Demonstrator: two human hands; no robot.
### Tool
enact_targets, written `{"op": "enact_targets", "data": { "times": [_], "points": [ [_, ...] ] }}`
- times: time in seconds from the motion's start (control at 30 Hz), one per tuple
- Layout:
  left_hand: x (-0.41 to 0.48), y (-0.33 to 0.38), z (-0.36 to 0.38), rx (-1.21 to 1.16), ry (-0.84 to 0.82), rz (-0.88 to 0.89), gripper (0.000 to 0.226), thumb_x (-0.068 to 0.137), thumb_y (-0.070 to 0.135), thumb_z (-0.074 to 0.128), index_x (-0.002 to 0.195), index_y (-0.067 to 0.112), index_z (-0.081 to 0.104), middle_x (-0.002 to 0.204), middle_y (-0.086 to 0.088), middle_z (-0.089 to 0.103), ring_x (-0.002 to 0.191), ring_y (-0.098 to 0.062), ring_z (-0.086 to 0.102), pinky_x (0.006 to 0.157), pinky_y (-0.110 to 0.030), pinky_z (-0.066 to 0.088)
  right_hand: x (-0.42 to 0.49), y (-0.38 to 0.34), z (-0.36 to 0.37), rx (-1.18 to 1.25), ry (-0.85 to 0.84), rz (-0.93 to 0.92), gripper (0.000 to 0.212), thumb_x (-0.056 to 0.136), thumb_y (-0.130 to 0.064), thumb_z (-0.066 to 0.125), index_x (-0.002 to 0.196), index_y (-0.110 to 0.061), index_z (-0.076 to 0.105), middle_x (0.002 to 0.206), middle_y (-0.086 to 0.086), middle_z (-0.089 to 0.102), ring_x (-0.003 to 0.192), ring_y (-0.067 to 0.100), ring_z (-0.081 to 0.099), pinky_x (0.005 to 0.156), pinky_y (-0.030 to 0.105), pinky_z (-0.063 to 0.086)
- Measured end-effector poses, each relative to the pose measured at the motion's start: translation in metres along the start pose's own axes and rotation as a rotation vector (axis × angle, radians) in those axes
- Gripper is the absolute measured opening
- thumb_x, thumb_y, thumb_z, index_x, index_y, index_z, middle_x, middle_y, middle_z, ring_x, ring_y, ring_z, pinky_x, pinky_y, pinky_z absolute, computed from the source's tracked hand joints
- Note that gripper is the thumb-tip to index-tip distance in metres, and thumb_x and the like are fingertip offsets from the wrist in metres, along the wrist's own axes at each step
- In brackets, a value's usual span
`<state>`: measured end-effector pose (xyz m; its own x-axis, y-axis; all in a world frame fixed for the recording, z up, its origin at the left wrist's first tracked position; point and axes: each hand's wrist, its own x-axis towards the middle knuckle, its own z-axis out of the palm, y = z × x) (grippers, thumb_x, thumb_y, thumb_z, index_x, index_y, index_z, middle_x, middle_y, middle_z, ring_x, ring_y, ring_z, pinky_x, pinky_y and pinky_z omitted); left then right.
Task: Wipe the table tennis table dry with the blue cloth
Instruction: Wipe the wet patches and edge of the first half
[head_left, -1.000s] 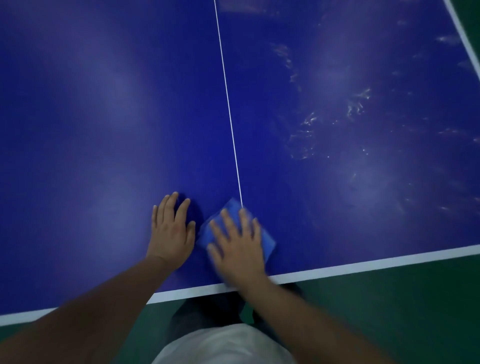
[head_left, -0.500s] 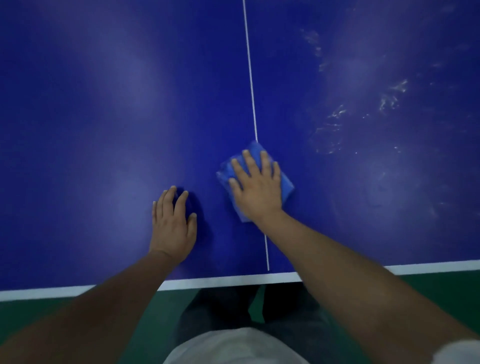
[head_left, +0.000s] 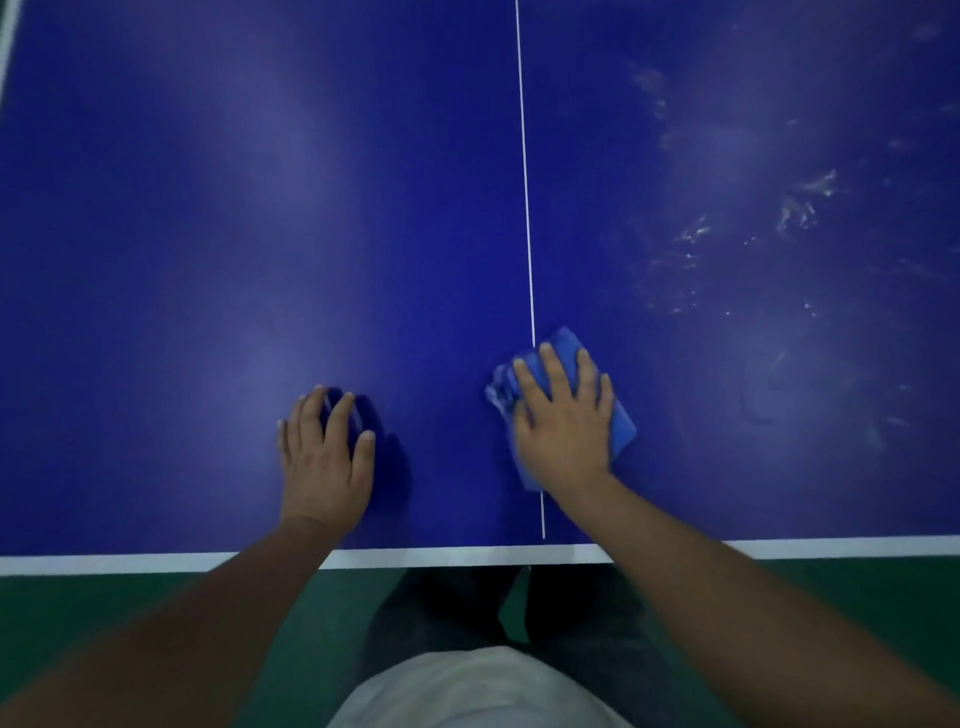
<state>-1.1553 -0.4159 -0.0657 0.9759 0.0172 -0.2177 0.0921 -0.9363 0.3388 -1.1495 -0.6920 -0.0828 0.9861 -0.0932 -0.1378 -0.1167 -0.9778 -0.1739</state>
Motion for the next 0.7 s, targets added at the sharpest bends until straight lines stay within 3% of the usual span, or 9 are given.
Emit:
{"op": "enact_targets", "data": {
  "times": [0.07, 0.13, 0.2, 0.27, 0.33, 0.43, 0.53, 0.63, 0.7],
  "points": [
    [0.000, -0.001, -0.004, 0.001, 0.013, -0.001, 0.069, 0.096, 0.052, 0.024, 0.145, 0.009, 0.047, 0.157, -0.018, 0.030, 0.147, -0.036, 0.019, 0.122, -0.056, 0.009, 0.000, -0.054, 0.008, 0.039, -0.003, -0.046, 0.055, 0.094, -0.045, 0.037, 0.147, -0.035, 0.048, 0.162, 0.000, 0.034, 0.149, 0.040, 0.020, 0.117, 0.063, 0.014],
    [0.001, -0.004, -0.008, 0.021, 0.039, 0.027, 0.069, 0.096, 0.051, 0.026, 0.144, 0.007, 0.049, 0.156, -0.020, 0.032, 0.145, -0.039, 0.023, 0.119, -0.059, 0.013, -0.033, -0.105, 0.022, 0.021, -0.083, -0.268, 0.056, 0.098, -0.050, 0.035, 0.151, -0.034, 0.042, 0.165, 0.000, 0.025, 0.153, 0.038, 0.011, 0.119, 0.061, 0.002],
    [0.004, -0.001, -0.008, 0.039, 0.032, 0.088, 0.067, 0.097, 0.050, 0.029, 0.143, 0.007, 0.050, 0.155, -0.022, 0.033, 0.144, -0.041, 0.026, 0.118, -0.061, 0.016, -0.072, -0.117, 0.028, 0.041, -0.125, -0.354, 0.056, 0.099, -0.054, 0.036, 0.151, -0.035, 0.042, 0.165, -0.002, 0.026, 0.154, 0.034, 0.012, 0.120, 0.058, 0.003],
    [0.009, 0.009, -0.003, 0.044, 0.015, 0.164, 0.065, 0.097, 0.049, 0.031, 0.141, 0.006, 0.051, 0.153, -0.023, 0.034, 0.142, -0.043, 0.028, 0.116, -0.062, 0.018, -0.081, -0.086, 0.027, 0.062, -0.048, -0.338, 0.052, 0.099, -0.051, 0.040, 0.147, -0.036, 0.047, 0.161, -0.004, 0.034, 0.151, 0.032, 0.023, 0.119, 0.056, 0.013],
    [0.014, 0.027, 0.007, 0.066, -0.036, 0.257, 0.063, 0.097, 0.048, 0.033, 0.140, 0.006, 0.052, 0.153, -0.023, 0.035, 0.141, -0.044, 0.030, 0.116, -0.062, 0.021, -0.066, -0.028, 0.020, 0.058, 0.017, -0.229, 0.048, 0.097, -0.047, 0.042, 0.142, -0.035, 0.055, 0.156, -0.003, 0.043, 0.145, 0.033, 0.034, 0.115, 0.056, 0.023],
    [0.018, 0.065, 0.028, 0.091, -0.116, 0.358, 0.062, 0.096, 0.049, 0.033, 0.143, 0.010, 0.049, 0.155, -0.019, 0.033, 0.143, -0.041, 0.028, 0.119, -0.060, 0.019, -0.039, 0.087, 0.003, -0.009, 0.063, 0.137, 0.048, 0.099, -0.044, 0.038, 0.141, -0.032, 0.056, 0.155, 0.000, 0.045, 0.142, 0.037, 0.038, 0.110, 0.058, 0.034],
    [0.017, 0.105, 0.045, 0.093, -0.159, 0.452, 0.062, 0.096, 0.049, 0.033, 0.146, 0.015, 0.046, 0.158, -0.014, 0.029, 0.148, -0.035, 0.023, 0.122, -0.057, 0.014, -0.019, 0.183, -0.025, -0.012, 0.105, 0.408, 0.050, 0.100, -0.043, 0.037, 0.145, -0.027, 0.054, 0.157, 0.003, 0.041, 0.142, 0.041, 0.035, 0.110, 0.060, 0.033],
    [0.014, 0.131, 0.058, 0.123, -0.180, 0.554, 0.062, 0.098, 0.048, 0.032, 0.148, 0.014, 0.044, 0.160, -0.012, 0.029, 0.150, -0.032, 0.021, 0.122, -0.056, 0.015, -0.012, 0.172, -0.035, 0.046, 0.175, 0.565, 0.048, 0.099, -0.038, 0.041, 0.143, -0.023, 0.056, 0.157, 0.004, 0.042, 0.141, 0.043, 0.035, 0.111, 0.061, 0.032],
    [0.012, 0.141, 0.065, 0.126, -0.172, 0.556, 0.061, 0.098, 0.046, 0.032, 0.148, 0.012, 0.043, 0.159, -0.013, 0.031, 0.149, -0.031, 0.021, 0.123, -0.054, 0.012, -0.030, 0.112, -0.021, 0.001, 0.210, 0.436, 0.051, 0.095, -0.038, 0.038, 0.140, -0.025, 0.058, 0.155, 0.004, 0.045, 0.140, 0.041, 0.038, 0.109, 0.059, 0.035]
  ]
}}
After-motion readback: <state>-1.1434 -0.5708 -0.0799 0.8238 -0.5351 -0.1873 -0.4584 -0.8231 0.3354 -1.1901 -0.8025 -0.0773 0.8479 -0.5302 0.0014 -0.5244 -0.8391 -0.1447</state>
